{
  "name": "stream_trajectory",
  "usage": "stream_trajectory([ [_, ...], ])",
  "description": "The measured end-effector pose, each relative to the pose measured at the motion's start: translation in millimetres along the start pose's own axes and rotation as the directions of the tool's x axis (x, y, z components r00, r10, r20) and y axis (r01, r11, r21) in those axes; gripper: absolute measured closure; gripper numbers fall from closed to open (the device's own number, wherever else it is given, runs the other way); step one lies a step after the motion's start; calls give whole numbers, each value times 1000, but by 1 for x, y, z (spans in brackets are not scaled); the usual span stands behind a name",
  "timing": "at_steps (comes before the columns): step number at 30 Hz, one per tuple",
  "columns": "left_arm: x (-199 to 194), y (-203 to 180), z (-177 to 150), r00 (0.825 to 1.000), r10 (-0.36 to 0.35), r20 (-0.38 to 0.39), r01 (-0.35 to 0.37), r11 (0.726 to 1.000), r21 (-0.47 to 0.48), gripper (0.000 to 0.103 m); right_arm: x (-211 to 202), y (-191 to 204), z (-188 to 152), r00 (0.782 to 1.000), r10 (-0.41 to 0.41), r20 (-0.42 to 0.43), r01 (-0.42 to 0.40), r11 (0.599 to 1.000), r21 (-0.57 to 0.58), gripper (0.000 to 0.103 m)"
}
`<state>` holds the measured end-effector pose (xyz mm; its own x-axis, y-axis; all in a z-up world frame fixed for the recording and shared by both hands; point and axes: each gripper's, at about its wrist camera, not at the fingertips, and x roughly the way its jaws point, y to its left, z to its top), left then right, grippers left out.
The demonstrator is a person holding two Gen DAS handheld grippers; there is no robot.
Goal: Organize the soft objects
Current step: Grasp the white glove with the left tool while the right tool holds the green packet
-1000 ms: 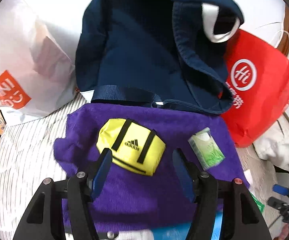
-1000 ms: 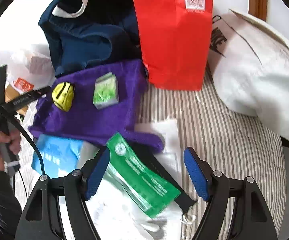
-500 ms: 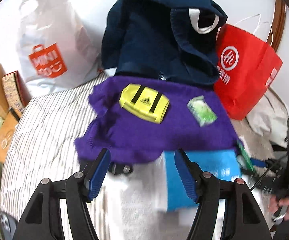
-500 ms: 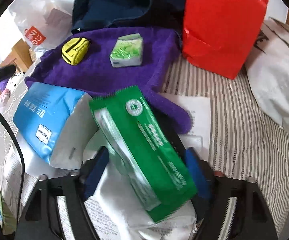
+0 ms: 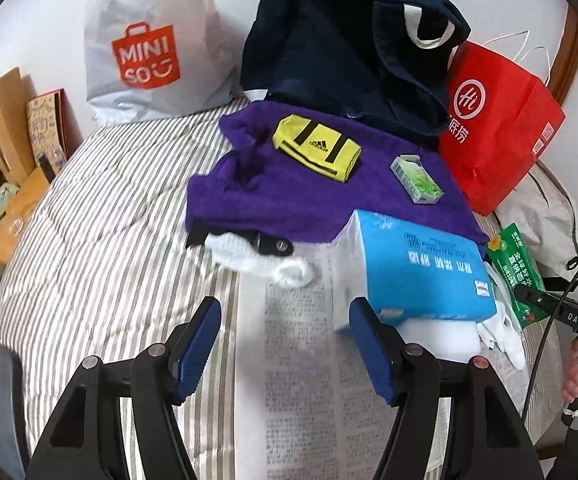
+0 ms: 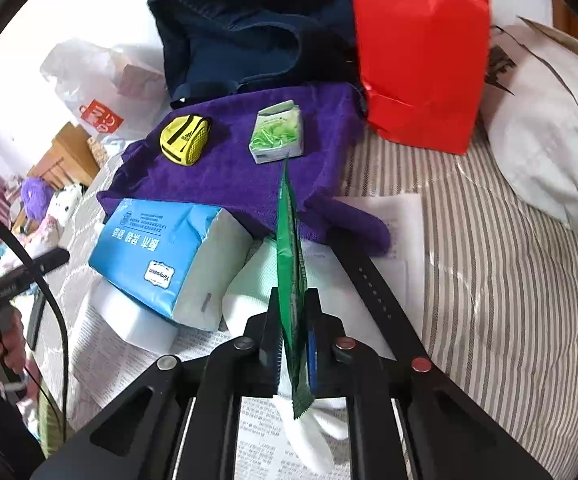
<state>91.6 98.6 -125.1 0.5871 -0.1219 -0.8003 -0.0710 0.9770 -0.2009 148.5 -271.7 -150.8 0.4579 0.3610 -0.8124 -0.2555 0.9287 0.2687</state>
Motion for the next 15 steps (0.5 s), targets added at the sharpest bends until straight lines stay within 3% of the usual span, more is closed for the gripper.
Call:
stream_trajectory([
  [8, 10, 0, -6, 1000, 13, -10, -13, 1000, 8, 38, 13, -9, 2, 1000, -4, -10, 5, 997, 73, 94],
  [15, 31, 5, 7, 1000, 3, -11, -3, 1000, 4, 38, -15, -3, 2, 999, -11, 53, 8, 998, 57, 96],
])
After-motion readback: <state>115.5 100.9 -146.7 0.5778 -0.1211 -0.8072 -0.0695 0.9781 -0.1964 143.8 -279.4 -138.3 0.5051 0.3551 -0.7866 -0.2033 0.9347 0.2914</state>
